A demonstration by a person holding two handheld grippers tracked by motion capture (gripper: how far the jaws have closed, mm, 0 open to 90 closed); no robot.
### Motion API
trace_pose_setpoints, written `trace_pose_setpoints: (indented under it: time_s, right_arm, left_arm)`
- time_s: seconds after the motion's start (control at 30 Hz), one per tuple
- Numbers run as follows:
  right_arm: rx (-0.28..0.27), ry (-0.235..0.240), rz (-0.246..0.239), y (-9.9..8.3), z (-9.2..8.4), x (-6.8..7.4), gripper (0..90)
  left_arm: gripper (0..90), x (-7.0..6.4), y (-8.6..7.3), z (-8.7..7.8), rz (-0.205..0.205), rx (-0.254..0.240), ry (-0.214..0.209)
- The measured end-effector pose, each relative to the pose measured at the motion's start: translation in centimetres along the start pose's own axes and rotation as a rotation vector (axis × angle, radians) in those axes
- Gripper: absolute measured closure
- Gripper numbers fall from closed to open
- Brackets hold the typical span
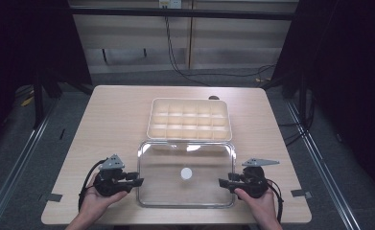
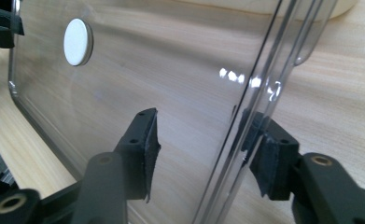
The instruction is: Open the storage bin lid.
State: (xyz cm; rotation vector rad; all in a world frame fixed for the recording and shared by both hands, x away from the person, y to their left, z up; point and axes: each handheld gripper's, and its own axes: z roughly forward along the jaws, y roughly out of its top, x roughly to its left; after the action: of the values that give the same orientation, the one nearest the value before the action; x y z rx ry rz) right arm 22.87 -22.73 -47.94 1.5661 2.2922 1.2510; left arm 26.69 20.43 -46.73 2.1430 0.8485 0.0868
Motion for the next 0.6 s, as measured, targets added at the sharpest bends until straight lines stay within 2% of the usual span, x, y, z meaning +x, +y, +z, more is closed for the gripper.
trace_pose_setpoints:
  time_s: [0.1, 0.37, 0.6]
  right_arm:
    - [0.01, 0.0, 0.009, -0.09, 0.22, -0.12, 43.9]
    - [0.024, -0.008, 0.011, -0.34, 0.69, -0.35, 40.7]
    - [0.036, -0.025, 0.019, -0.56, 1.04, -0.33, 38.5]
  left_arm:
    - [64.0, 0.04, -0.09, 0.23, -0.01, 0.007, -0.012]
    - [60.4, 0.14, -0.28, 0.76, 0.0, 0.038, -0.006]
    - [58.4, 0.33, -0.44, 1.05, -0.011, 0.062, -0.02]
